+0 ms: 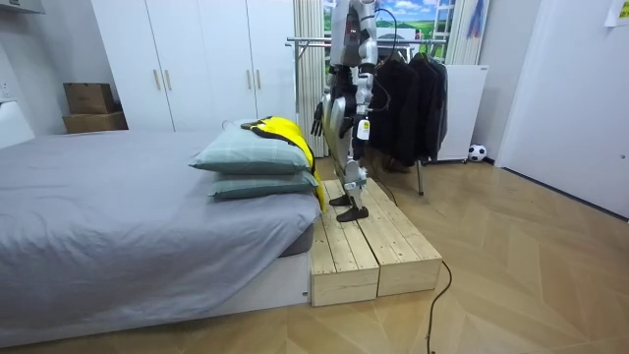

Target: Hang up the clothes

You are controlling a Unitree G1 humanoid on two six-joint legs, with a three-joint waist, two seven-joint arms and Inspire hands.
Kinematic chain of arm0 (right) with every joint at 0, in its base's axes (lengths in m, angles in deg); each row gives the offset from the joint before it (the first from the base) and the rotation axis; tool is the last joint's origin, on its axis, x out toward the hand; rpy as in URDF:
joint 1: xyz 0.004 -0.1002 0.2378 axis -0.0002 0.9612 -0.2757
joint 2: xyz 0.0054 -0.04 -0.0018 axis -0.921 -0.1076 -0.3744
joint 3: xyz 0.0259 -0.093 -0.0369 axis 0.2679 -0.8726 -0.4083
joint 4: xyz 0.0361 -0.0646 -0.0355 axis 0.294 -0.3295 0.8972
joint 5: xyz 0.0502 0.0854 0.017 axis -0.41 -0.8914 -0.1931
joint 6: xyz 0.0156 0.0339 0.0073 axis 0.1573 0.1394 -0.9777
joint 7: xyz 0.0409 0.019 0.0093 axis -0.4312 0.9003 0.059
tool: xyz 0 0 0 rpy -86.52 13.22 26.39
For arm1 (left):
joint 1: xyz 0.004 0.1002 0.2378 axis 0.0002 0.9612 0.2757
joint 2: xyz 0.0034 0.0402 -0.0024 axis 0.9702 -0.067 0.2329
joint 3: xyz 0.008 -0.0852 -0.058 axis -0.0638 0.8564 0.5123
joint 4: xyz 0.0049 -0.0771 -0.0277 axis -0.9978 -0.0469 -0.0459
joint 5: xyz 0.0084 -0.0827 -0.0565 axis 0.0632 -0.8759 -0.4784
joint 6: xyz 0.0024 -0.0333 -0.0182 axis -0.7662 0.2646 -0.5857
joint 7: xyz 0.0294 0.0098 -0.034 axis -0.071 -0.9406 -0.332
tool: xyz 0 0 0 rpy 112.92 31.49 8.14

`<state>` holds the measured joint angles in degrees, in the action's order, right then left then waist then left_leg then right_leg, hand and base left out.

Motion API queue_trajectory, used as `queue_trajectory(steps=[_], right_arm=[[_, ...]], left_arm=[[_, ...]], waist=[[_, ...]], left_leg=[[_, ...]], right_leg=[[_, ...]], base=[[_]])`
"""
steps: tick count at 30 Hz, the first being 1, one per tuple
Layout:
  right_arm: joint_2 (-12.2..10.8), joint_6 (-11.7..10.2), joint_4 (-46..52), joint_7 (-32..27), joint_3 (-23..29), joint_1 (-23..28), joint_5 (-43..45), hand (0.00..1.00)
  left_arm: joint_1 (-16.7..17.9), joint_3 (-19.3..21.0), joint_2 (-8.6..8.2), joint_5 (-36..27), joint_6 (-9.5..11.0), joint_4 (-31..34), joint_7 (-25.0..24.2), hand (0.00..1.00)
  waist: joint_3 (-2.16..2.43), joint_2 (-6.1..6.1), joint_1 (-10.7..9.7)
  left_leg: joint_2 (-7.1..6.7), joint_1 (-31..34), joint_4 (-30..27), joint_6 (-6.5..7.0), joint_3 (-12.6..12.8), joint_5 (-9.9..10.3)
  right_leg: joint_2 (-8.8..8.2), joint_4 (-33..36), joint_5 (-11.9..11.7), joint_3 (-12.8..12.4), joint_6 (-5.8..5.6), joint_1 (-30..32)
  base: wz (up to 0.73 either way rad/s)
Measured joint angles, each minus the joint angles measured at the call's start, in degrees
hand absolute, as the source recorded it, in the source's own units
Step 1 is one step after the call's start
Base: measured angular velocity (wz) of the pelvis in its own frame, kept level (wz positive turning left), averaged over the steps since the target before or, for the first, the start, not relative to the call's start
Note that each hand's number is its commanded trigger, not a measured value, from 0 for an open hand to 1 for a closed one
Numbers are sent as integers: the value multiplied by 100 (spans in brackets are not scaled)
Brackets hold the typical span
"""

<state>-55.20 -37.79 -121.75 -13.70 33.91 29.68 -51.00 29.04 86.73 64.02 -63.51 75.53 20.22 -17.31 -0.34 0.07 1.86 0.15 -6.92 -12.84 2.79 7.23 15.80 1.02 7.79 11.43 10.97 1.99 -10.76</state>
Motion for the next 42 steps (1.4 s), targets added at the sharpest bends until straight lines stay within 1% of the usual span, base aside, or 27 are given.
queue_trajectory(steps=[12, 18, 24, 30, 31, 33, 34, 35, 36, 37, 38, 39, 41, 42], right_arm=[[0, 6, -13, -13, -4, -40, 6, 0], [0, 10, -12, -55, -9, -86, 198, 0], [1, 4, 7, -59, -12, -124, 431, 0], [1, -67, 8, -137, -8, -119, 488, 0], [1, -74, 5, -194, -8, -122, 513, 0], [3, -106, 12, -247, 0, -119, 642, 0], [7, -119, 15, -248, 3, -121, 696, 0], [9, -132, 22, -247, 5, -121, 731, 0], [9, -152, 19, -247, 4, -119, 738, 0], [10, -202, 2, -249, 4, -114, 739, 0], [13, -239, -3, -253, 4, -116, 745, 0], [15, -254, -2, -258, 3, -115, 760, 0], [32, -313, 3, -305, 0, -110, 860, 0], [37, -320, 6, -305, -1, -115, 876, 0]], left_arm=[[-17, -12, 7, 47, -2, -3, -14, 0], [-18, -9, 16, 48, -2, 6, 50, 0], [-33, 5, 14, 51, 11, 188, 385, 0], [-46, 375, 11, 77, 105, 436, 773, 0], [-46, 409, 25, 104, 154, 493, 897, 0], [-6, 470, 48, 325, 171, 685, 1100, 0], [31, 511, 67, 566, 176, 852, 1254, 0], [33, 516, 110, 819, 211, 967, 1391, 0], [37, 513, 130, 960, 232, 1042, 1463, 0], [30, 509, 175, 1228, 311, 1141, 1598, 0], [16, 515, 215, 1512, 365, 1219, 1753, 0], [19, 516, 227, 1649, 393, 1271, 1836, 0], [16, 513, 235, 2100, 503, 1461, 2153, 0], [11, 513, 238, 2221, 508, 1517, 2214, 0]], waist=[[-1, -7, -16], [4, -43, -14], [0, -73, 9], [-3, -67, 21], [-4, -61, 26], [-5, -60, 23], [-6, -62, 22], [11, -28, 19], [17, -19, 16], [-2, -48, 15], [14, -11, 17], [13, -8, 17], [9, 24, 6], [12, 37, -1]], left_leg=[[-2, 43, -46, 0, -8, 0], [-2, 32, -78, 0, -9, -1], [-9, 26, -89, 1, -6, -1], [-46, 25, -91, 13, -31, -8], [-56, 21, -84, 17, -41, -10], [-71, 20, -76, 24, -51, -13], [-78, 24, -75, 27, -62, -15], [-84, 26, -76, 30, -88, -14], [-87, 26, -75, 31, -107, -14], [-90, 22, -71, 38, -135, -18], [-92, 19, -75, 38, -143, -18], [-93, 17, -75, 38, -145, -18], [-94, 17, -72, 38, -154, -18], [-95, 20, -72, 38, -160, -18]], right_leg=[[0, -3, 0, 26, 0, 3], [-15, -1, 0, 24, 0, -13], [-24, -7, 1, 4, 0, -12], [-54, -23, 23, -1, -12, -34], [-61, -19, 29, -3, -20, -39], [-75, -12, 32, 0, -26, -35], [-79, -11, 33, 3, -27, -34], [-79, -7, 32, 3, -27, -38], [-79, -6, 32, 6, -28, -42], [-78, 2, 31, 13, -29, -51], [-79, 4, 30, 21, -30, -65], [-78, 4, 30, 27, -30, -69], [-80, 4, 30, 23, -30, -66], [-80, 3, 30, 24, -30, -62]], base=[[0], [0], [0], [1], [4], [0], [5], [7], [12], [11], [9], [4], [0], [0]])
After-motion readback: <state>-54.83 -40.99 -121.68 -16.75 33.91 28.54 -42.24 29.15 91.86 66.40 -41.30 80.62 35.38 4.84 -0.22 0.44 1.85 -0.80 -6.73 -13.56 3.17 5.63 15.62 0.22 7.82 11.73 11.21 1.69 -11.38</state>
